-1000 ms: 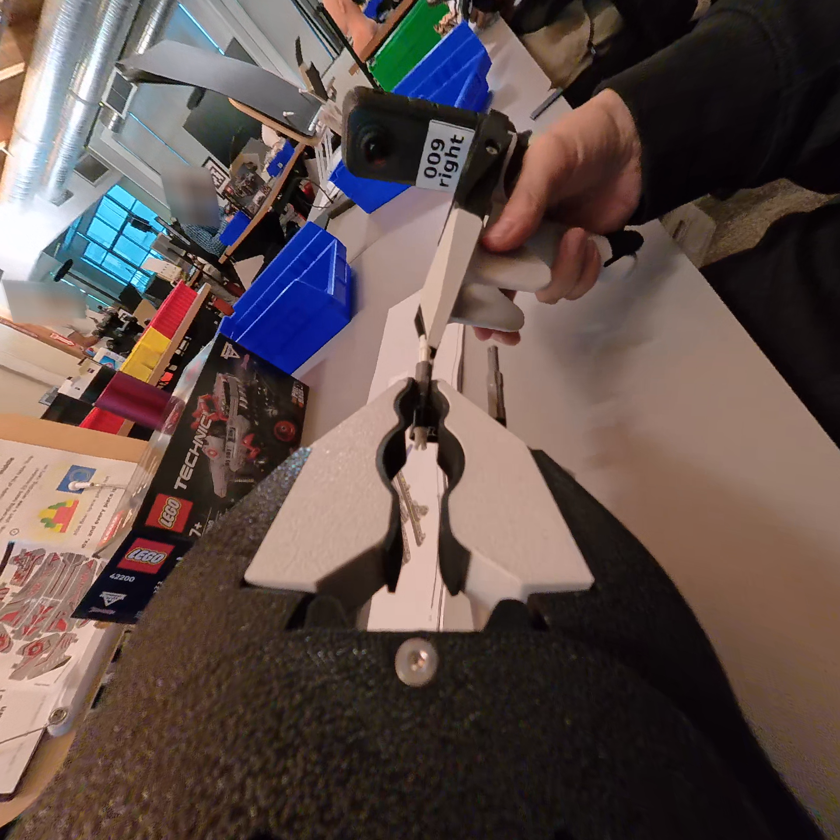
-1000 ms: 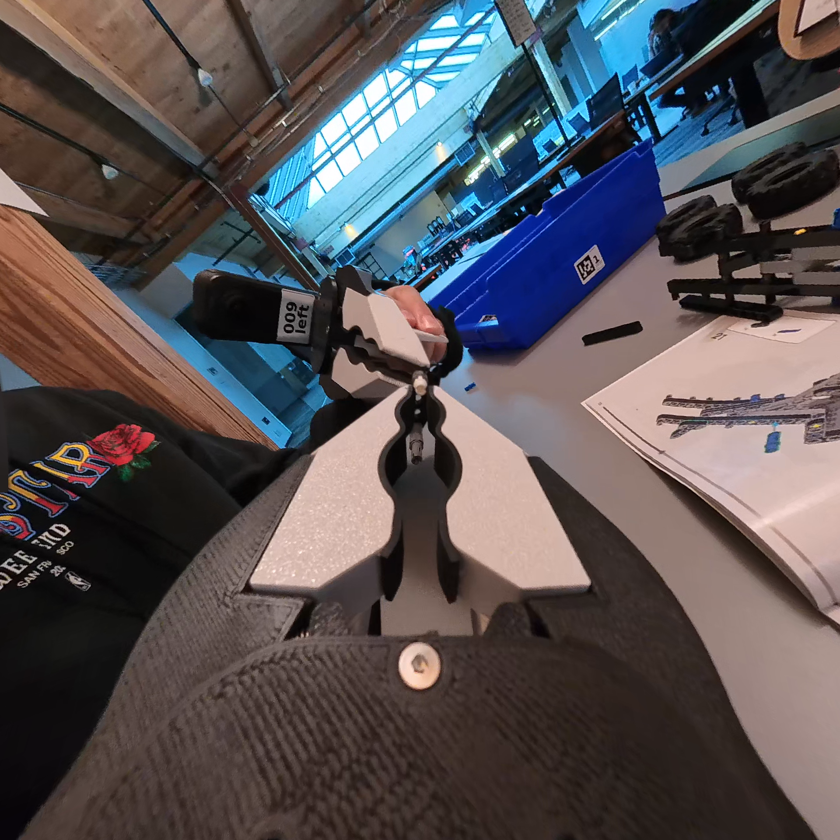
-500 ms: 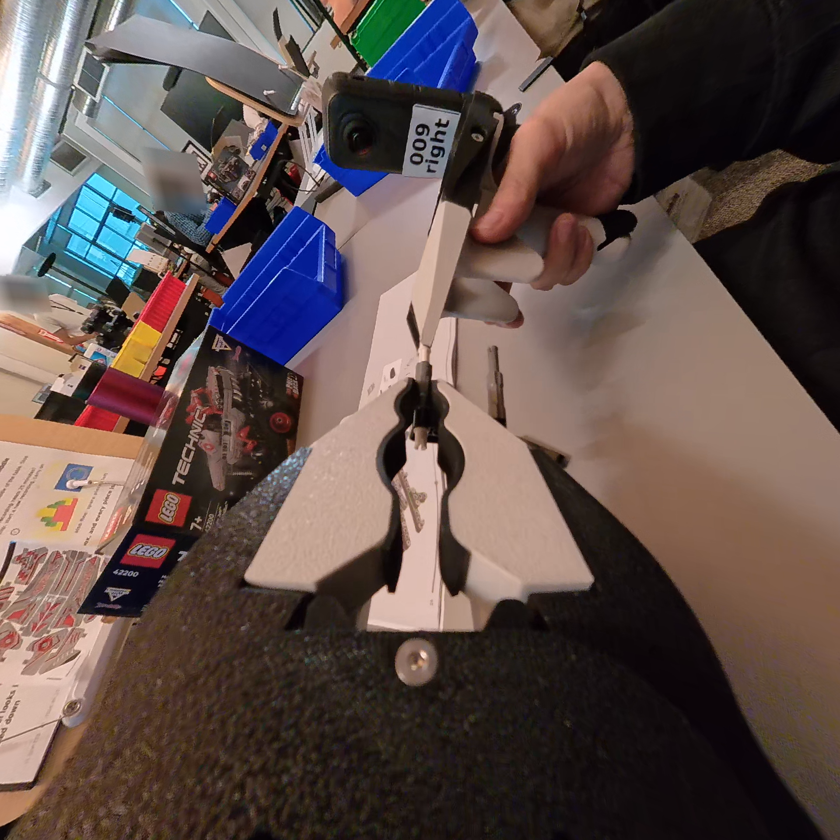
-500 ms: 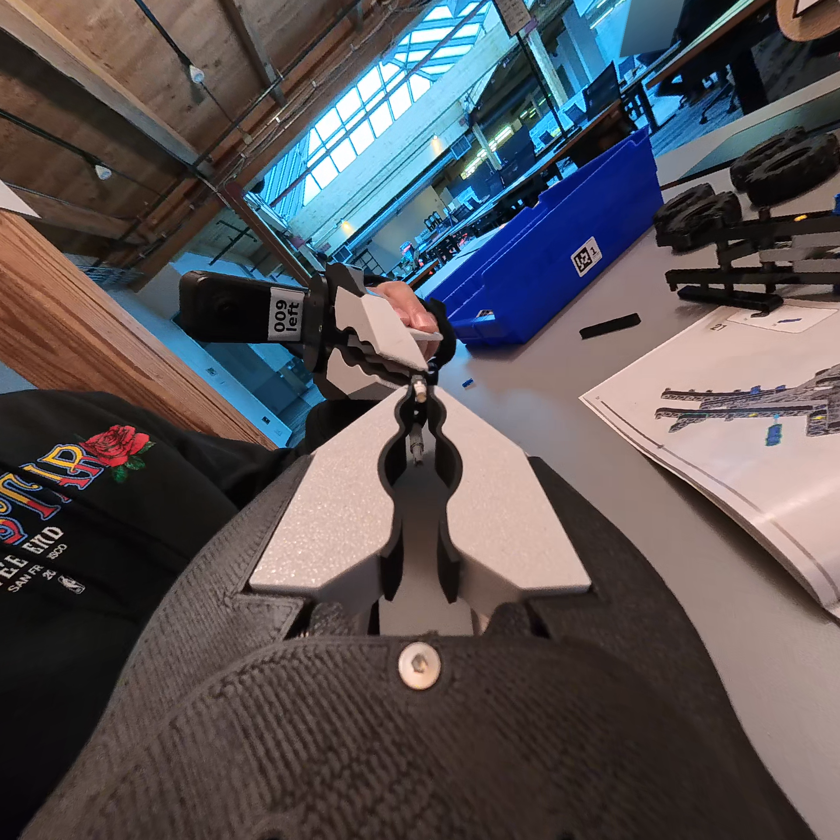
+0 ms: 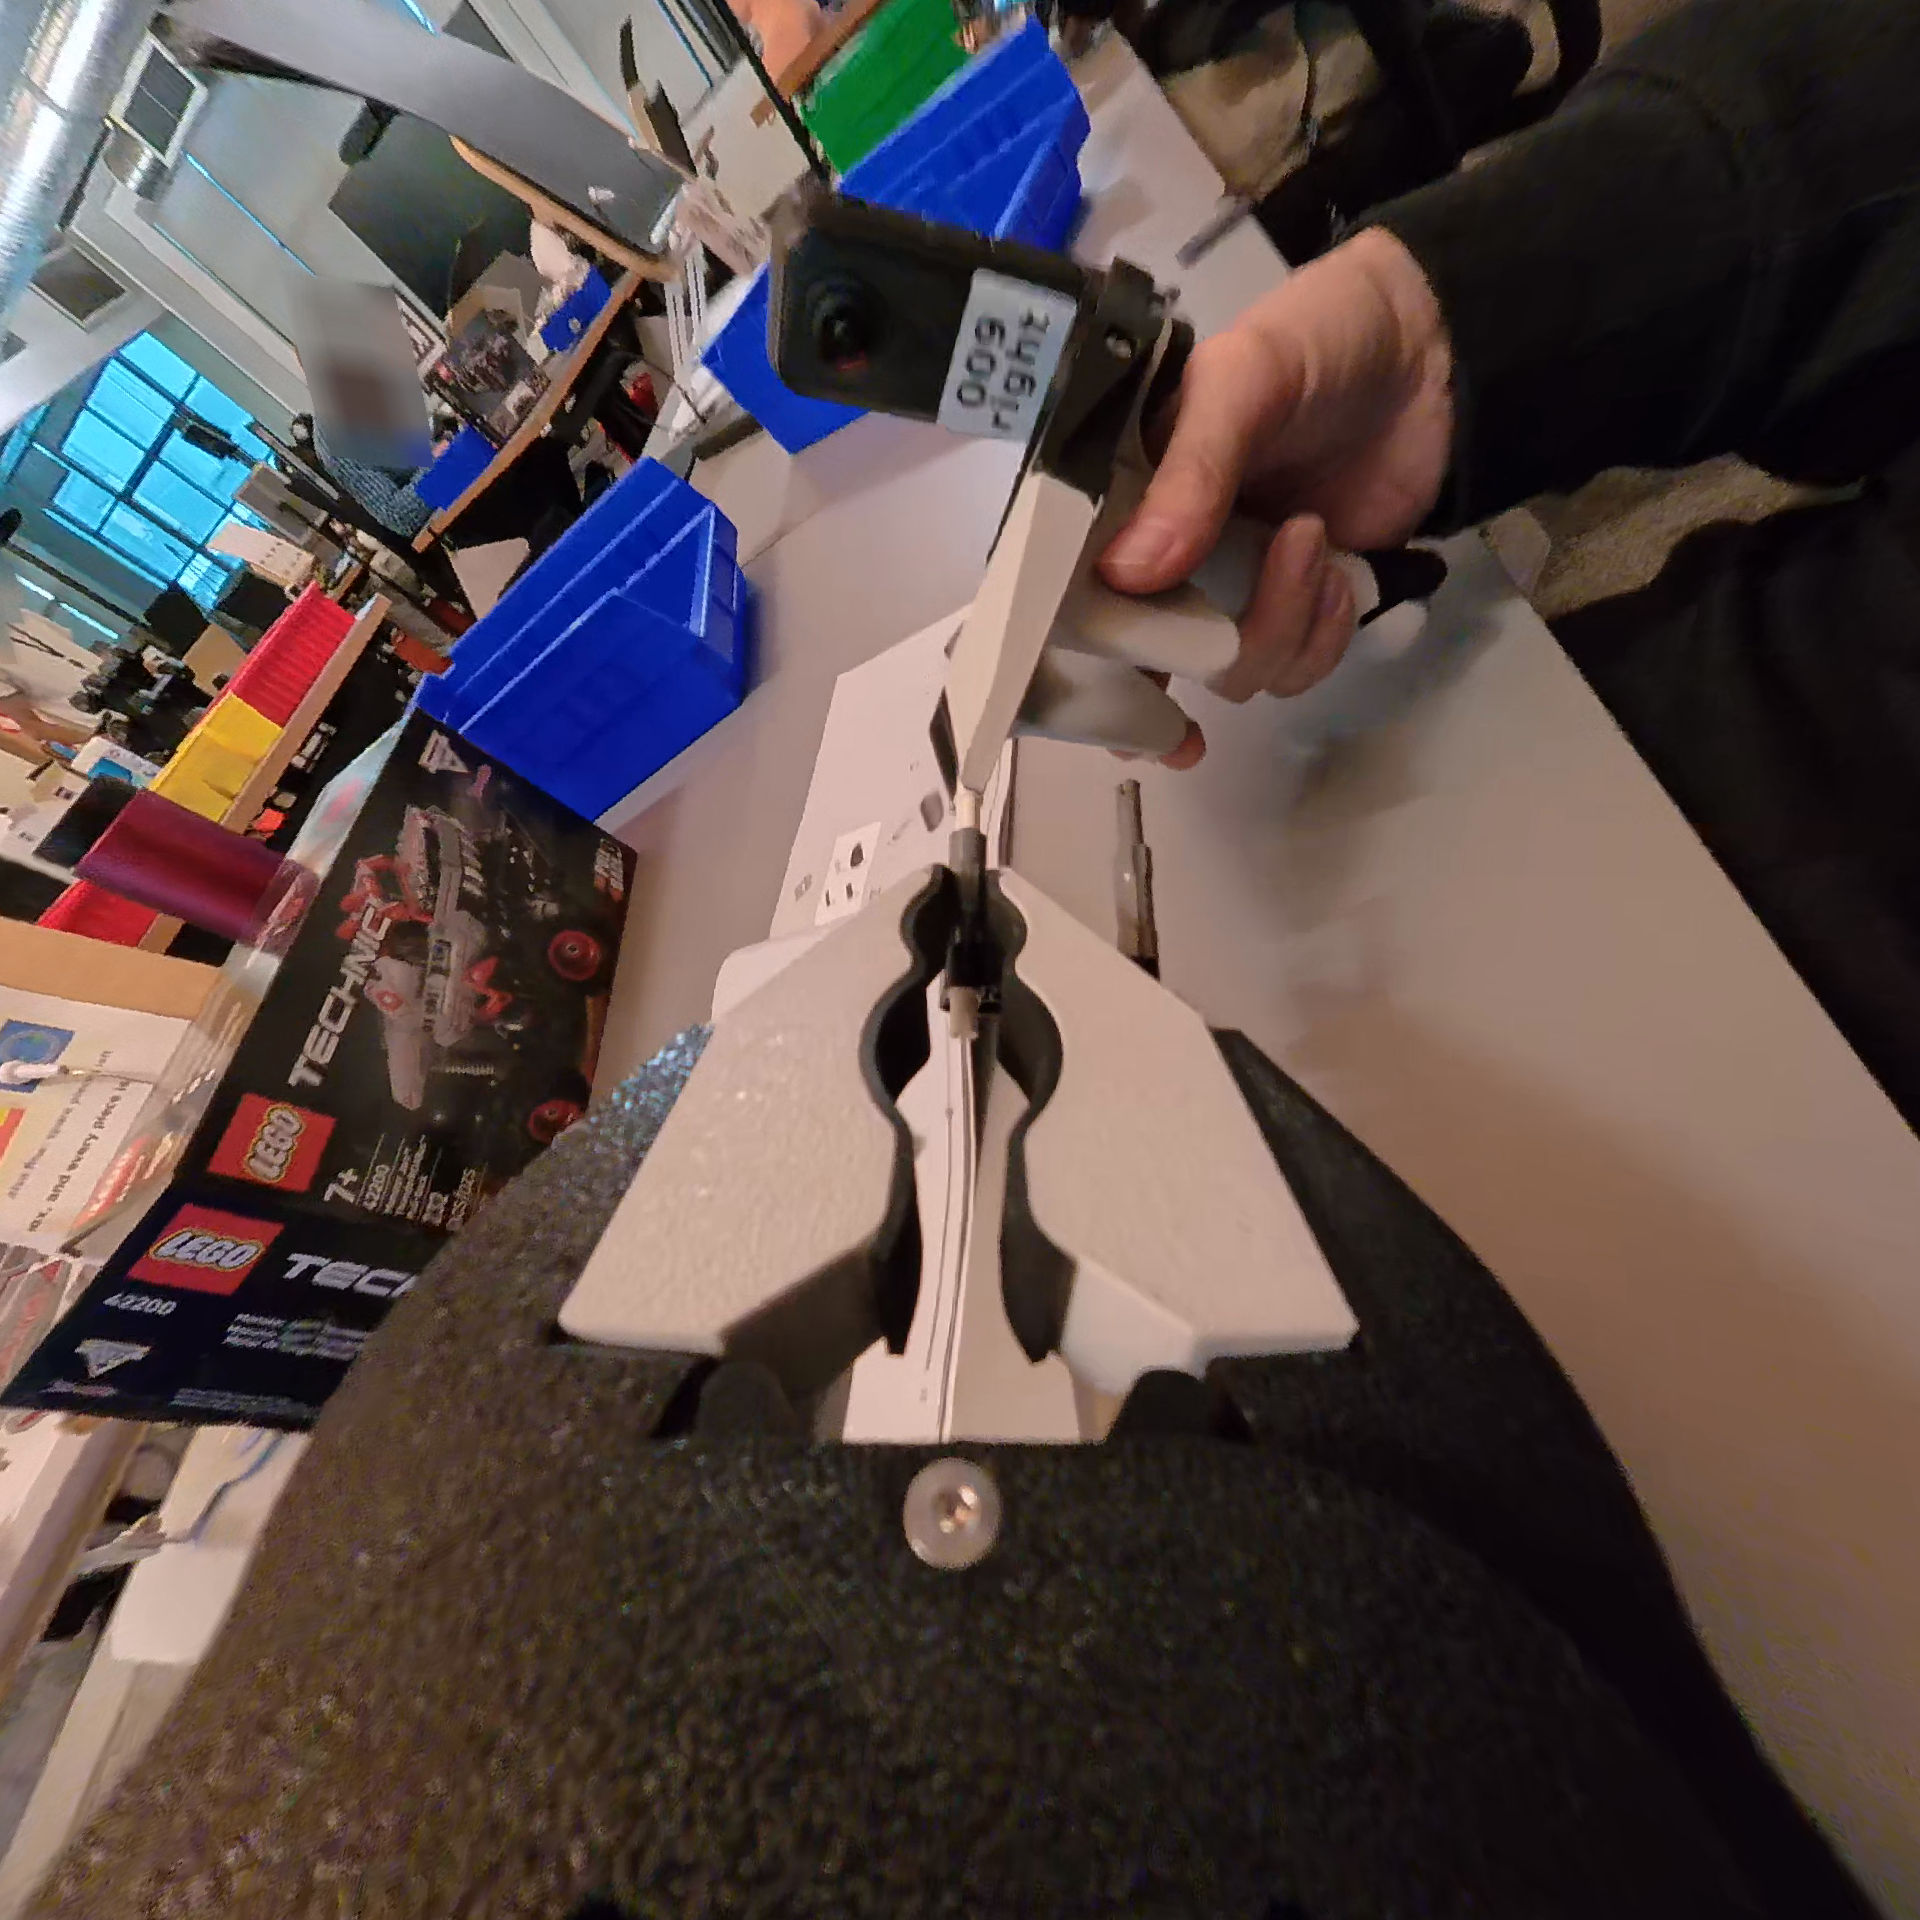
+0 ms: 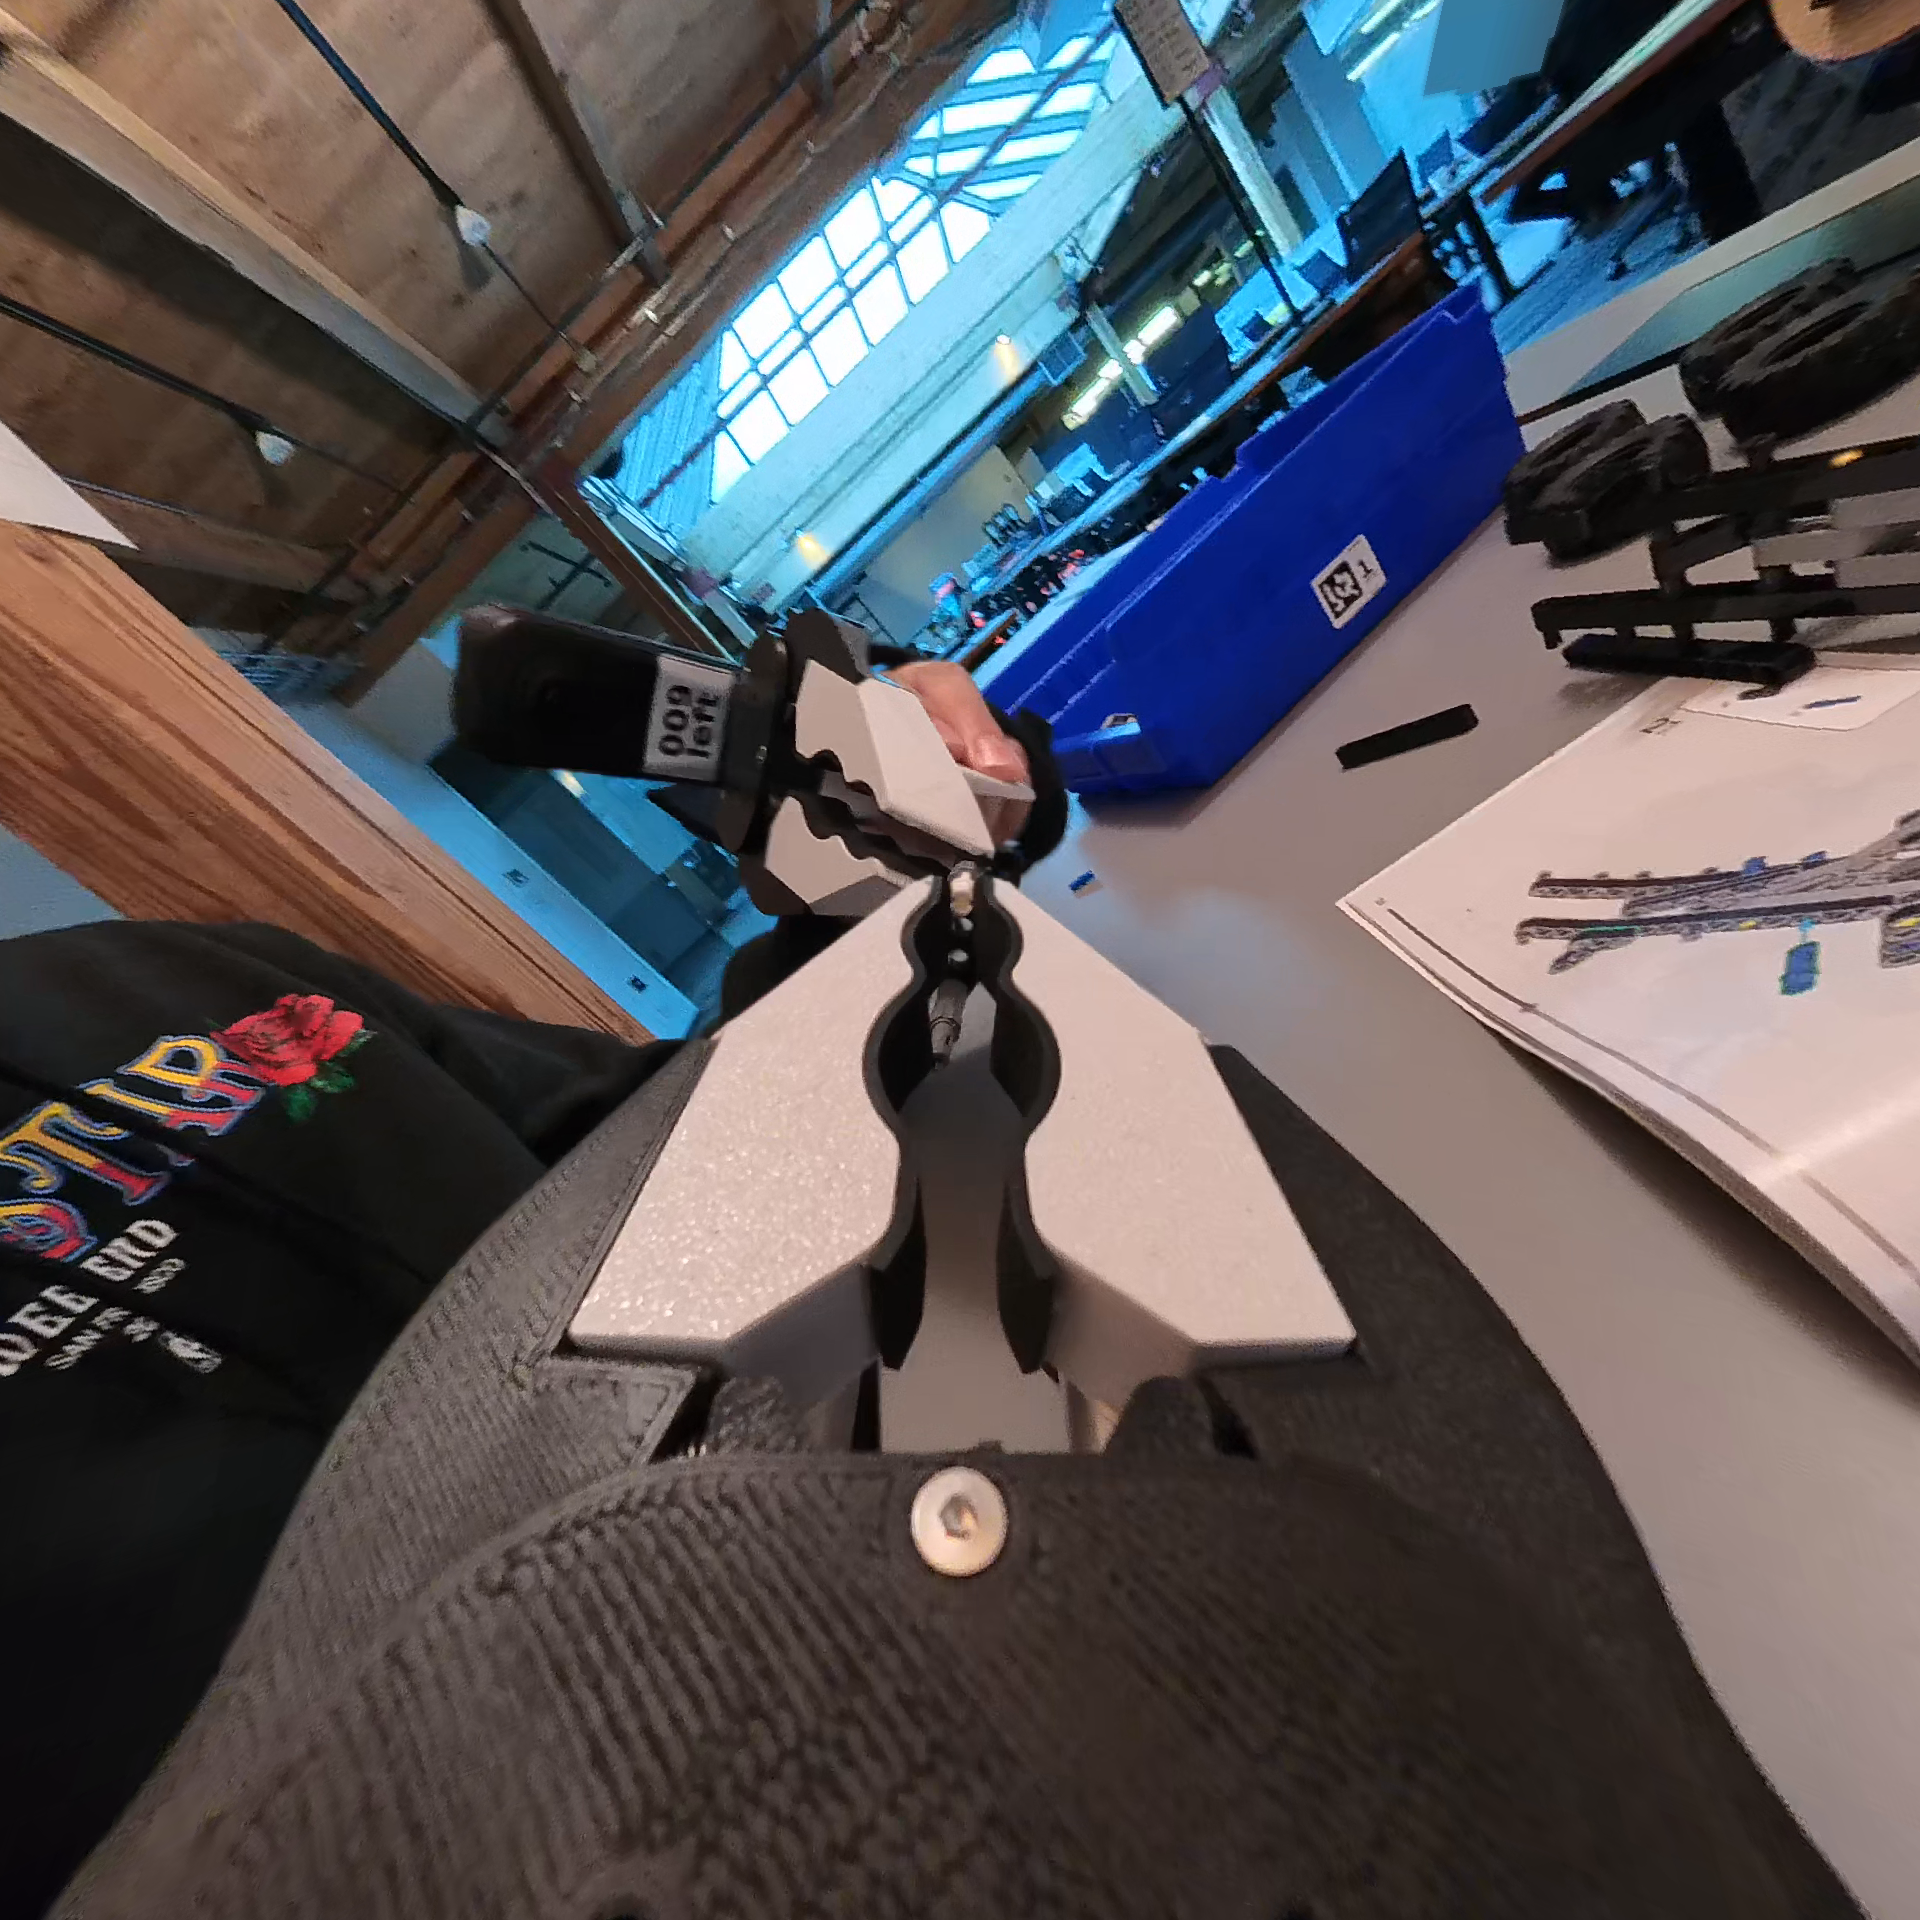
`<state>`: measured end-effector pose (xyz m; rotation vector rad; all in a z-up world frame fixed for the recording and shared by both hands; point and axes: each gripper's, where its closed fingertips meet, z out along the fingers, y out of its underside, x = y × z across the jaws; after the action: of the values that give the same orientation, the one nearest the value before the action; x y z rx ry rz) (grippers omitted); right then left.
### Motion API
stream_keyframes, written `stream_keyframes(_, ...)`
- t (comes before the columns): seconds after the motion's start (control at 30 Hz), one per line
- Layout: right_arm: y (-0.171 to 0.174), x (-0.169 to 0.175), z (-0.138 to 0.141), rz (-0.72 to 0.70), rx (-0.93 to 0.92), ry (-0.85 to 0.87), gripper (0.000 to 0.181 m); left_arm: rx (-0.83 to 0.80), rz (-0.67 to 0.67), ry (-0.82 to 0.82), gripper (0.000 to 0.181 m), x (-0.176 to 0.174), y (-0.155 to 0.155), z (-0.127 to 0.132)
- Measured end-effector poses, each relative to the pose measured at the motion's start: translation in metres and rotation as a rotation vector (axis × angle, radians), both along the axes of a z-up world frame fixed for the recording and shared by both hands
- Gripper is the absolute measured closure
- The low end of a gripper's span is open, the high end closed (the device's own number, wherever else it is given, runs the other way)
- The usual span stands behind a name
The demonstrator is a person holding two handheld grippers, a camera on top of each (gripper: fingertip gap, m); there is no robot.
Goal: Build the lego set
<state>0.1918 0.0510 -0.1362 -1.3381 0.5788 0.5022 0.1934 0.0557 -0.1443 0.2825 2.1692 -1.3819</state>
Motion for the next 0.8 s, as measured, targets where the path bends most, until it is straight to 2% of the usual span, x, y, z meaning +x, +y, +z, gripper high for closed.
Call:
stream_keyframes(0.03,-0.0007,-0.0011,0.0022,0.01,0.011,0.004,0.178,-0.022,-0.01,0.014,0.178,-0.0012,-0.0009,0.0022)
stream_keyframes(0.3,0.0006,0.0016,-0.0029,-0.024,-0.094,-0.037,0.178,-0.025,-0.003,0.035,0.178,0.0024,-0.001,-0.0036)
stream_keyframes(0.8,-0.001,0.0002,0.0065,0.001,-0.01,-0.024,0.179,-0.078,-0.017,0.024,0.178,0.0013,-0.0021,0.0036)
